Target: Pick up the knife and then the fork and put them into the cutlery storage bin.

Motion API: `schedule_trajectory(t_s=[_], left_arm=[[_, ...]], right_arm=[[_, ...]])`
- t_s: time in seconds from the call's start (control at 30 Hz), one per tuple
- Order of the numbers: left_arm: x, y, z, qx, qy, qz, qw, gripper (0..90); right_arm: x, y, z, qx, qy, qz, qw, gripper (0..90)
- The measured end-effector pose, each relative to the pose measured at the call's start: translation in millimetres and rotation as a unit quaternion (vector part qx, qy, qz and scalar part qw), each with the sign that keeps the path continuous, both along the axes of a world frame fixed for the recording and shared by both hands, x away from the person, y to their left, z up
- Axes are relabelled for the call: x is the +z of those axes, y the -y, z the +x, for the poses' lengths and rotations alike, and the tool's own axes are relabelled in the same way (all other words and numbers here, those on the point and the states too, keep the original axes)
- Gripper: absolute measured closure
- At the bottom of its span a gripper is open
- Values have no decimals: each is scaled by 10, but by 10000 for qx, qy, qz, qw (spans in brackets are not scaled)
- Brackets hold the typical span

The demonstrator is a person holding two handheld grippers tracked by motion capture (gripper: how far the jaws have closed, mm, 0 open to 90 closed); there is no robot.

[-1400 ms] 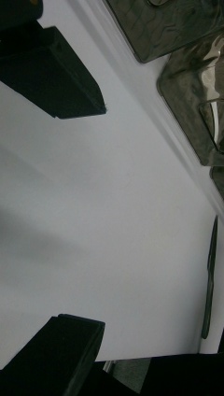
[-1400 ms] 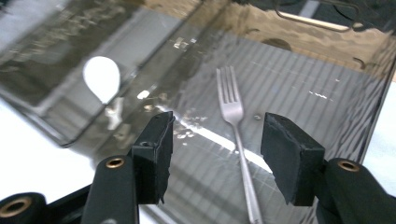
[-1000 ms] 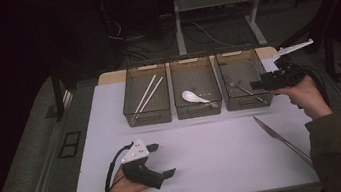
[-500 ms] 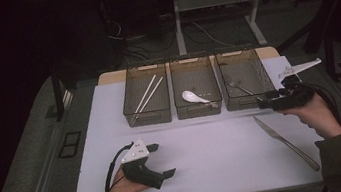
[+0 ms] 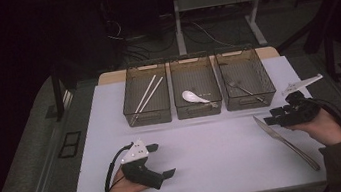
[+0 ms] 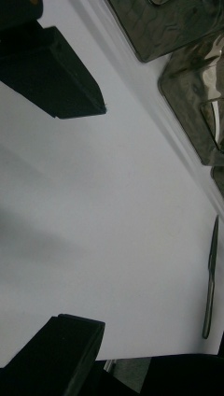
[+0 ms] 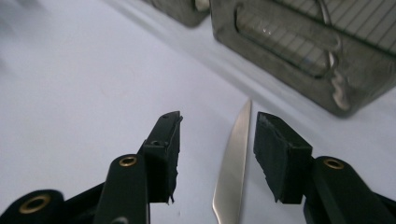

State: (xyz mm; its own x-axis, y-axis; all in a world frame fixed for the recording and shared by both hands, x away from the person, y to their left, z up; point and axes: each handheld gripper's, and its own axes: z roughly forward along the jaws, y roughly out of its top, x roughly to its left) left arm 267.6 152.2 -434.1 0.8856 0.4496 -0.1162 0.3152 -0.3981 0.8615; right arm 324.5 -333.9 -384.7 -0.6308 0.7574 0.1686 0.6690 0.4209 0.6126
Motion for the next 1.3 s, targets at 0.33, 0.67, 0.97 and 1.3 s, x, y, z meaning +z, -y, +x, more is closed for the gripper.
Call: schedule_trajectory(t_s=[0.33, 0.67, 0.97, 1.3], left_arm=[[2, 0, -3, -2, 4, -4, 10000, 0], [-1, 4, -5, 8, -12, -12, 10000, 0], [-1, 6, -4, -2, -7, 9, 10000, 0], [-8, 12, 1, -35, -12, 21, 10000, 0]], right_arm=[[-120, 26, -109, 72, -448, -597, 9972, 577], [-254, 46, -197, 109, -973, -1248, 9873, 634], [-339, 22, -220, 144, -1336, -1754, 9753, 711], [-350, -48, -177, 246, -1416, -2126, 9665, 760]])
